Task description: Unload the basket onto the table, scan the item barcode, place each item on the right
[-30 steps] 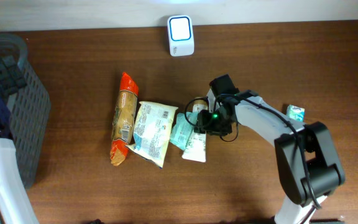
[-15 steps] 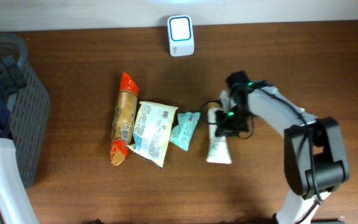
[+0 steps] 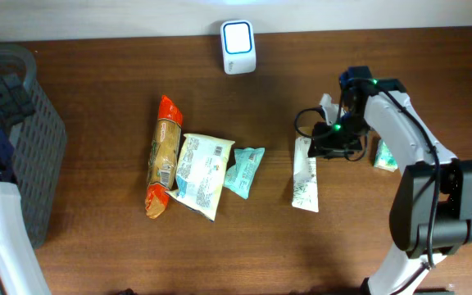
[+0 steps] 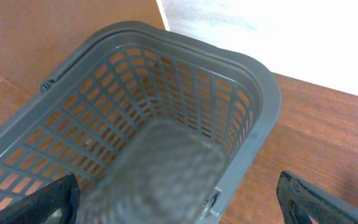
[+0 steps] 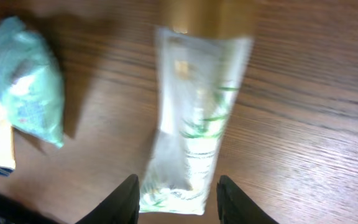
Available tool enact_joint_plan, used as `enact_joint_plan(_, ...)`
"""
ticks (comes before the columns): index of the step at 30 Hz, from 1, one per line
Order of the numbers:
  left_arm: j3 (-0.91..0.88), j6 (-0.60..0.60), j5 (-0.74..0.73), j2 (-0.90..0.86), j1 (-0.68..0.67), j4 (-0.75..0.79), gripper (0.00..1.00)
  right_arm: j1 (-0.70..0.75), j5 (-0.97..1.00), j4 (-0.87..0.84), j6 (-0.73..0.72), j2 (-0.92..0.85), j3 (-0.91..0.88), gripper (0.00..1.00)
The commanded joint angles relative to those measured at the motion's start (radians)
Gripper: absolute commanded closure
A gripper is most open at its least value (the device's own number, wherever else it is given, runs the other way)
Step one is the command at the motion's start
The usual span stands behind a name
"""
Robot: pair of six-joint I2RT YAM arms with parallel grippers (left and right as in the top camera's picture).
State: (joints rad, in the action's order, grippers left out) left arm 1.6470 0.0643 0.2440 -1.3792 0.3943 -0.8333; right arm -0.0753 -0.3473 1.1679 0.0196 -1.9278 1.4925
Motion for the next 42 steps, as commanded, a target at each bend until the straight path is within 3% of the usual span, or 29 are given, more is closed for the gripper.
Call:
enact_joint_plan(1, 0.006, 0.013, 0.004, 0.0, 0.002, 0.001, 0.01, -0.132, 0.124, 0.03, -0.114, 0.031, 0.016, 0.61)
enact_joint_plan(5, 0.006, 0.013, 0.004, 0.0, 0.002, 0.001, 0.01, -0.333, 0.364, 0.031, -0.301, 0.024, -0.021, 0.55)
enact_joint_plan(9, 0.006, 0.013, 0.004, 0.0, 0.002, 0.001, 0.01, -0.489, 0.666, 0.049, -0.505, 0.021, -0.037, 0.4)
enact_joint_plan(14, 0.006, 0.013, 0.004, 0.0, 0.002, 0.001, 0.01, -0.616, 0.853, 0.067, -0.553, -0.017, -0.093, 0.34)
enact_joint_plan(23, 0.006, 0.013, 0.004, 0.0, 0.002, 0.001, 0.01, -0.637, 0.884, 0.071, -0.552, -0.156, -0.101, 0.36)
enact_joint_plan(34, 0.006, 0.013, 0.004, 0.0, 0.002, 0.001, 0.01, -0.601, 0.965, 0.073, -0.665, -0.157, -0.203, 0.4)
enact_joint_plan(36, 0.006, 0.013, 0.004, 0.0, 0.002, 0.001, 0.01, -0.586, 0.962, 0.051, -0.665, -0.157, -0.212, 0.47)
enact_joint_plan(38, 0.006, 0.013, 0.004, 0.0, 0.002, 0.001, 0.01, -0.575, 0.961, 0.026, -0.665, -0.157, -0.219, 0.66)
enact_joint_plan(40, 0.006, 0.013, 0.004, 0.0, 0.002, 0.001, 0.01, -0.569, 0.962, 0.012, -0.665, -0.157, -0.22, 0.92)
enact_joint_plan(42, 0.006, 0.013, 0.004, 0.0, 0.002, 0.001, 0.01, -0.565, 0.961, 0.006, -0.664, -0.157, -0.22, 0.96)
